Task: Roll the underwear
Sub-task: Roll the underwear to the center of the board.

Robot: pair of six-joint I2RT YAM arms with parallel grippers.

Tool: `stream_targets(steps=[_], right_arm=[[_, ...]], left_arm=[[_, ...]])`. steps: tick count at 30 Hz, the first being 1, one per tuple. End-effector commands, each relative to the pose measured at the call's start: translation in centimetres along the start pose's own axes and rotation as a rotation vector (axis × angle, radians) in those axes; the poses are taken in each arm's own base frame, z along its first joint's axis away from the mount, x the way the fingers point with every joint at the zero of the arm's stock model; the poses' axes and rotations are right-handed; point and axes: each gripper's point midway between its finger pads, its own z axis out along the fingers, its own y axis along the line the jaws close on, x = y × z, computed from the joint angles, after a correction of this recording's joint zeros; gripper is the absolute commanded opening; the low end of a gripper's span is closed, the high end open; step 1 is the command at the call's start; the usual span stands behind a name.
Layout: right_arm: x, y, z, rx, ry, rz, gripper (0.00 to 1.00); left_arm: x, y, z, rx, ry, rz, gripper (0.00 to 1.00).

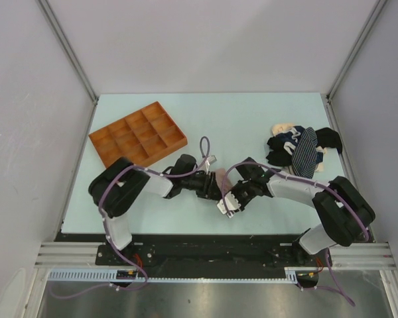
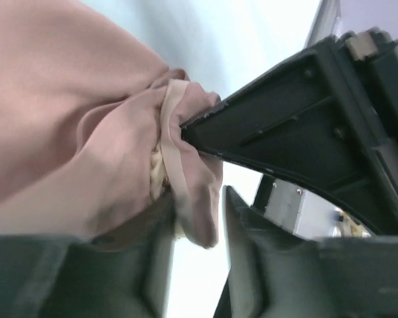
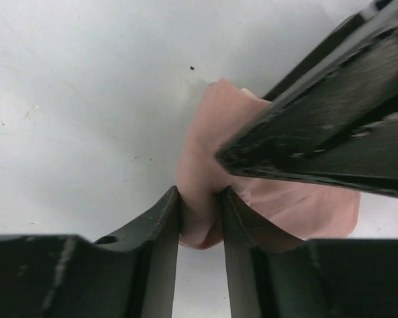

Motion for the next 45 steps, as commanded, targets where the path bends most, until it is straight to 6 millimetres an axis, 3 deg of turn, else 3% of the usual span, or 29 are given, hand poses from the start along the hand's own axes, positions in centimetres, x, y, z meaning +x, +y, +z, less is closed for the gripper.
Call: stream_targets(steps=[1,3,6,8,9,10,11,12,13,14,15,20,24,26,27,29,30,32,33,37,41,45], right_arm=[[2.2,5.3,1.5,-0.183,0.092,0.082,0.29],[2.1,5.9,1.4,-0.212,0.086,0.102,0.25],[1.5,5.8,1.2,-0.229,0.060,0.125,0.12],[0.9,6.1,0.8,-0.258,0.042,0.154,0.10],[0.2,5.2,0.5,-0.254,0.013,0.159,0.11],[-0.2,5.2,0.3,-0.266,-0.004,0.173,0.11],[-0.8,5.9,-0.1,-0.307,-0.024,0.204,0.12],[-1.8,4.7,-0.5,-0.296,-0.068,0.215,0.12],[-2.3,5.6,-1.0,-0.347,-0.088,0.254,0.12],[-2.8,5.4,-1.2,-0.362,-0.105,0.272,0.12],[-3.4,4.7,-1.5,-0.361,-0.135,0.280,0.12],[-4.7,5.6,-2.0,-0.484,-0.165,0.423,0.11],[-5.3,5.6,-2.0,-0.544,-0.190,0.548,0.11],[-5.2,5.6,-2.2,-0.565,-0.207,0.605,0.11],[-5.0,5.8,-1.9,-0.584,-0.215,0.634,0.11],[-4.9,5.7,-2.0,-0.598,-0.232,0.675,0.11],[-4.8,5.8,-1.8,-0.609,-0.236,0.696,0.11],[-4.6,5.6,-1.8,-0.614,-0.238,0.725,0.11],[-4.5,5.7,-1.7,-0.625,-0.237,0.741,0.11],[-4.0,5.7,-1.5,-0.636,-0.234,0.768,0.11],[-3.8,5.6,-1.5,-0.635,-0.242,0.786,0.11],[-3.5,5.4,-1.6,-0.631,-0.249,0.794,0.11]], left_arm=[[-4.7,-0.4,-3.2,-0.126,-0.249,0.107,0.49],[-5.4,-1.0,-4.9,-0.151,-0.316,0.139,0.54],[-5.4,-1.0,-6.4,-0.184,-0.360,0.162,0.56],[-4.3,-0.3,-6.9,-0.209,-0.366,0.175,0.57],[-3.9,-0.3,-7.3,-0.212,-0.379,0.186,0.57],[-4.6,-1.2,-8.1,-0.192,-0.434,0.244,0.57],[-2.9,-0.6,-8.4,-0.197,-0.429,0.248,0.57],[-2.3,-0.8,-8.7,-0.188,-0.443,0.266,0.57],[-3.0,-2.4,-9.7,-0.157,-0.514,0.347,0.57],[-1.0,-1.6,-10.0,-0.173,-0.505,0.357,0.58],[-0.3,-2.1,-10.1,-0.163,-0.514,0.398,0.58],[2.2,-4.9,-11.6,-0.155,-0.593,0.701,0.60],[4.3,-7.3,-10.6,-0.132,-0.552,0.938,0.63],[4.1,-8.1,-10.3,-0.131,-0.536,1.025,0.64],[4.9,-7.6,-9.4,-0.138,-0.481,1.038,0.64],[4.9,-8.5,-8.3,-0.119,-0.438,1.095,0.66],[5.5,-7.3,-7.3,-0.146,-0.374,1.115,0.66],[5.4,-8.2,-5.9,-0.131,-0.340,1.153,0.66],[5.7,-7.0,-5.0,-0.167,-0.285,1.172,0.66],[4.3,-7.6,-2.6,-0.205,-0.245,1.247,0.66],[3.4,-7.7,-1.3,-0.223,-0.228,1.288,0.66],[3.7,-6.1,0.1,-0.257,-0.130,1.308,0.63]])
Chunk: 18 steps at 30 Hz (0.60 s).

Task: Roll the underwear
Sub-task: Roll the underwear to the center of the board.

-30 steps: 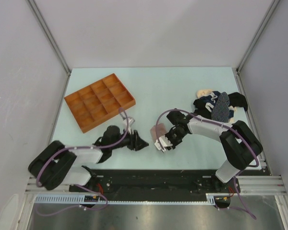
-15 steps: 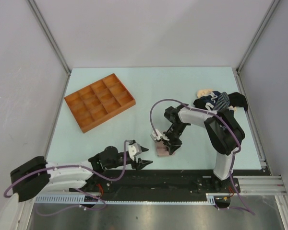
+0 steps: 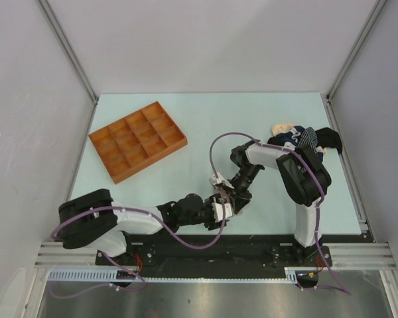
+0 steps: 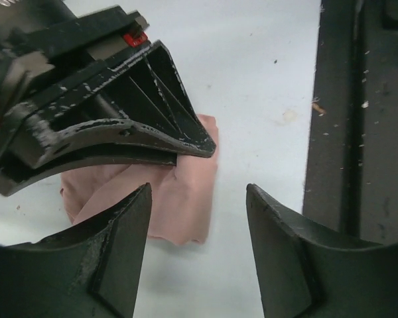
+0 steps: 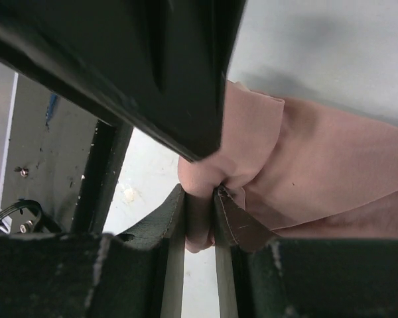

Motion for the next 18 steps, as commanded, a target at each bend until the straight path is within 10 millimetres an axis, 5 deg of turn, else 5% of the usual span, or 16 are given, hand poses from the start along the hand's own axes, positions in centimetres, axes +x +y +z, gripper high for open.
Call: stream_targets(steps=[1,11,12,15,18], right_arm=[[0.8,1.1,-0.1,-0.051,0.019,0.080,0.11],[0.8,0.9,-0.5,-0.049,0.002,0.080,0.11],[0.8,1.0,-0.6,-0.048,0.000,0.081,0.11],[0.5,0.9,-1.0,-0.035,-0.027,0.098,0.14],[-0.1,0.6,-2.2,0.005,-0.097,0.129,0.24]], left_arm=[[0.1,0.7,1.6,0.000,0.058,0.087,0.59],[3.6,0.4,2.8,0.020,0.233,0.047,0.33],[3.5,0.5,3.2,0.018,0.238,0.039,0.18],[3.8,0.9,3.3,0.025,0.260,-0.032,0.00],[4.3,1.2,2.8,0.036,0.289,-0.124,0.00]])
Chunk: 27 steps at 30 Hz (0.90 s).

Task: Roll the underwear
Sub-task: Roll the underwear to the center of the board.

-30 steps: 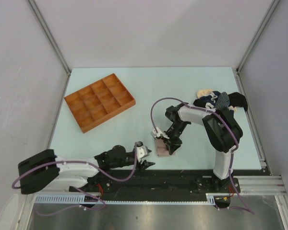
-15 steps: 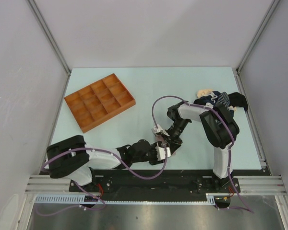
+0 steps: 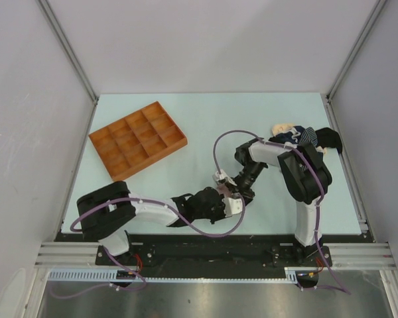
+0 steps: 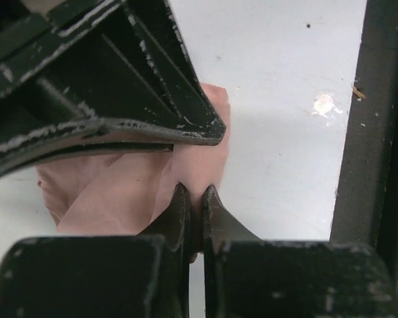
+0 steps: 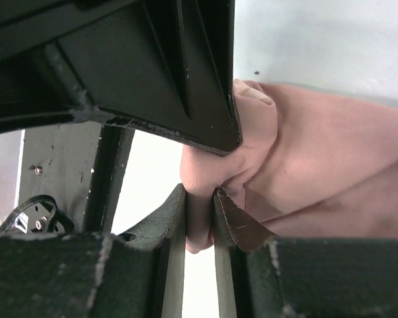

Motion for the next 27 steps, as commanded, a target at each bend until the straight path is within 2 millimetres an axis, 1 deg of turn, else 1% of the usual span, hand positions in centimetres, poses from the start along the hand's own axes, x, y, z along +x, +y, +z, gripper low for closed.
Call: stream_targets(steps=[1,2,3,4,5,6,7,8,9,10,11,12,13,14,15,16,17,18,19,20,22,23,24,25,26,27], right_arm=[[-1.4,0.6,-1.8,0.020,-0.117,0.061,0.26],[-1.6,0.5,-2.4,0.036,-0.140,0.061,0.30],[-1.6,0.1,-3.4,0.067,-0.174,0.072,0.34],[-2.1,0.2,-4.3,0.093,-0.206,0.060,0.36],[-2.3,0.1,-4.8,0.111,-0.222,0.057,0.39],[-2.0,-0.2,-5.9,0.145,-0.252,0.066,0.40],[-2.3,-0.1,-6.7,0.174,-0.264,0.052,0.40],[-2.3,-0.3,-7.5,0.205,-0.278,0.046,0.41],[-2.3,-0.4,-8.2,0.229,-0.288,0.047,0.42],[-2.0,-0.5,-9.3,0.266,-0.303,0.051,0.41],[-2.3,-0.2,-10.2,0.300,-0.308,0.023,0.42],[-2.4,0.0,-10.7,0.319,-0.309,-0.020,0.42],[-2.5,0.5,-11.2,0.337,-0.316,-0.053,0.42],[-3.0,1.5,-11.7,0.353,-0.317,-0.096,0.42],[-3.3,2.0,-11.9,0.367,-0.318,-0.134,0.42],[-3.1,2.5,-11.4,0.369,-0.308,-0.197,0.42],[-3.3,2.9,-11.2,0.380,-0.301,-0.245,0.43],[-3.7,3.6,-11.3,0.410,-0.289,-0.317,0.44],[-3.7,3.7,-11.0,0.421,-0.272,-0.366,0.44],[-3.4,3.6,-10.0,0.430,-0.254,-0.407,0.47],[-3.3,3.6,-9.5,0.473,-0.187,-0.478,0.48],[-3.0,2.9,-8.3,0.484,-0.161,-0.499,0.49],[-2.7,2.7,-8.1,0.511,-0.104,-0.525,0.49],[-2.5,2.5,-7.6,0.519,-0.078,-0.537,0.49],[-2.9,1.7,-7.7,0.554,-0.058,-0.576,0.50],[-2.5,1.8,-6.5,0.537,-0.024,-0.577,0.50]], left_arm=[[1.2,0.6,-0.1,0.035,0.067,-0.140,0.01],[1.5,0.5,-0.2,0.045,0.077,-0.175,0.00],[1.6,-0.1,-0.3,0.084,0.075,-0.200,0.00],[2.3,0.4,-0.4,0.085,0.094,-0.238,0.00],[2.6,0.3,-0.5,0.099,0.102,-0.282,0.00],[2.6,0.1,-0.5,0.128,0.103,-0.310,0.00],[3.7,0.4,-0.5,0.129,0.140,-0.348,0.00],[4.1,0.5,-0.5,0.132,0.161,-0.388,0.00],[3.6,0.9,-0.3,0.139,0.162,-0.409,0.00],[3.6,1.1,-0.3,0.157,0.172,-0.438,0.00],[4.5,0.7,-0.3,0.175,0.218,-0.475,0.00],[3.5,1.3,0.0,0.184,0.210,-0.490,0.00],[3.4,1.4,0.1,0.210,0.217,-0.518,0.01],[4.5,1.0,0.1,0.235,0.268,-0.552,0.00],[3.9,1.4,0.4,0.242,0.263,-0.588,0.00],[4.3,2.1,0.5,0.237,0.270,-0.623,0.00],[4.3,1.9,0.5,0.261,0.273,-0.658,0.00],[4.7,2.0,0.7,0.264,0.283,-0.683,0.00],[5.1,2.2,0.6,0.262,0.286,-0.705,0.00],[5.3,2.1,0.6,0.270,0.287,-0.728,0.01],[5.8,2.2,0.5,0.261,0.275,-0.756,0.00],[6.0,2.1,0.2,0.258,0.284,-0.791,0.00],[6.3,2.0,0.2,0.259,0.266,-0.800,0.00],[6.1,2.6,0.2,0.247,0.237,-0.809,0.00],[6.1,2.6,0.1,0.244,0.230,-0.833,0.00],[6.4,2.5,0.0,0.245,0.231,-0.848,0.00]])
